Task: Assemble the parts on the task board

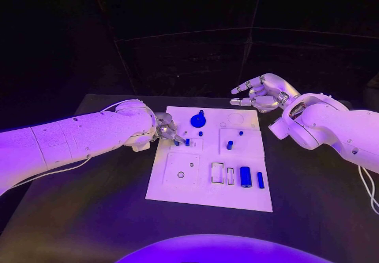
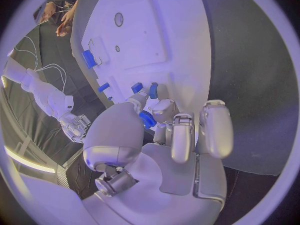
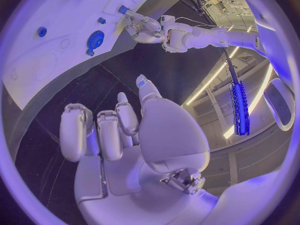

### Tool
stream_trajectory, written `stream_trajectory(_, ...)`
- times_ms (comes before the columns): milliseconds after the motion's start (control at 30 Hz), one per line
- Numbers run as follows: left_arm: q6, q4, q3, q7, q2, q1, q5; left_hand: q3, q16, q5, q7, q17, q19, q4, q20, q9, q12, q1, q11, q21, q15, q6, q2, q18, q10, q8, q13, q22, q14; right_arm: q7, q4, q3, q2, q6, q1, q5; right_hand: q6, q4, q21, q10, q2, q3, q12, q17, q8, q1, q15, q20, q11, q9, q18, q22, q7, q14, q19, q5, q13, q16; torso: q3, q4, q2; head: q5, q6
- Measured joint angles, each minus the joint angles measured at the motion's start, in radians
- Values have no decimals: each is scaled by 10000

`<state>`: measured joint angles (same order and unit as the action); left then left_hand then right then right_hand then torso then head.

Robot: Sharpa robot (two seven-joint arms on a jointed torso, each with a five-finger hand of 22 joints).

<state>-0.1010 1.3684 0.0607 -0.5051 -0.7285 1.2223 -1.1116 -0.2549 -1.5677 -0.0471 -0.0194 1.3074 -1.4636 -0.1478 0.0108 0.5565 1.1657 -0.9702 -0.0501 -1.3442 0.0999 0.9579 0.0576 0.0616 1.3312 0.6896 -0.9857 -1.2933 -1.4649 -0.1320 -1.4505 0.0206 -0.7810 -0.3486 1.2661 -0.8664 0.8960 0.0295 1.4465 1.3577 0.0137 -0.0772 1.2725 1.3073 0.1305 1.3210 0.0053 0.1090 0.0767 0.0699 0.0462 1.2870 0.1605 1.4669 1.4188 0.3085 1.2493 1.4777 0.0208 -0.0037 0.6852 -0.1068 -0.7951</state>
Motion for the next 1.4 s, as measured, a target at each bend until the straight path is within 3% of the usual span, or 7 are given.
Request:
stream_trajectory(833, 159, 223, -12, -23, -173, 25, 51, 83, 0, 0, 0, 0, 0, -28, 0, -7, 0, 9, 1, 0, -1, -1, -12, 0, -1, 0, -23, -19, 0, 8, 38, 1, 18, 27, 0, 0, 0, 0, 0, 0, 0, 0, 0, 1, 0, 0, 0, 0, 0, 1, 0, -9, 0, 0, 0, 0, -13, 0, 5, 4, -6, 13, 26)
stream_trajectory(1000, 250, 243, -17, -25, -230, 40, 89, 315, 0, 1, -4, 0, 8, -111, -7, -42, -149, 49, 17, 138, -1, -5, 28, 1, -41, 0, 246, 192, 0, 12, 46, 1, 20, 36, -1, 0, 0, 0, 0, 0, 0, 0, 0, 7, 0, 0, 0, 0, 0, 1, 0, -8, 0, 0, 0, 0, -14, 0, 5, 3, -3, 15, 30)
stream_trajectory(1033, 308, 246, -18, -21, -239, 46, 126, 441, 0, 0, -54, 0, 83, -156, -31, -61, -348, 116, 43, 335, -1, -71, 95, 0, -211, -4, 493, 412, 0, 12, 48, 1, 21, 37, -1, 0, 0, 0, 0, 0, 0, 0, 0, 7, 0, 1, 0, 0, 0, 1, 0, -8, 0, 0, 0, 0, -14, 0, 4, 3, -1, 17, 31)
stream_trajectory(1167, 814, 230, -20, 92, -284, 90, 466, 1323, 629, 1, -281, 0, 973, -798, 74, -231, -2257, 441, 286, 2101, -125, -719, 420, 427, -1727, -277, 2827, 2345, -10, 18, 58, 2, 30, 39, -1, 0, 0, 0, 0, 0, -1, 0, 0, 7, 0, 0, 0, 0, 0, 1, 0, -8, 0, 0, 0, 0, -13, 0, 3, 3, 0, 31, 32)
stream_trajectory(1267, 1324, 194, -23, 277, -311, 123, 829, 1884, 1776, 1, -552, -242, 1990, -1240, 260, -407, -2884, 169, 537, 4229, -350, -1245, 486, 801, -2405, -478, 3404, 4490, 20, 23, 65, 2, 36, 39, -2, 0, 0, 0, 0, 0, -1, 0, 0, 6, 0, 0, 0, 0, 0, 2, 0, -8, 0, 0, 0, 0, -13, 0, 2, 3, 0, 40, 30)
stream_trajectory(1333, 1640, 162, -25, 435, -318, 140, 1045, 2094, 2835, 1, -765, -1415, 2646, -1320, 401, -572, -3187, -273, 739, 5578, -555, -1673, 432, 1035, -2843, -695, 3611, 5754, 464, 27, 70, 2, 40, 40, -2, 0, 0, 0, 0, 0, -1, 0, 0, 6, 0, 1, 0, -20, 0, 1, 1, -8, 0, 0, -20, 0, -13, 0, 0, 3, 0, 45, 27)
stream_trajectory(1400, 1847, 121, -25, 628, -315, 147, 1209, 2162, 3555, 1, -962, -2237, 2838, -1308, 551, -736, -3374, -778, 893, 6128, -684, -1933, 295, 1081, -3132, -860, 3772, 6199, 835, 30, 75, 2, 45, 40, -2, 0, 0, 0, 0, 0, -1, 0, 0, 6, 0, 1, 0, -35, 0, 2, 0, -8, 0, 0, -35, 0, -13, 0, 0, 3, 0, 47, 26)
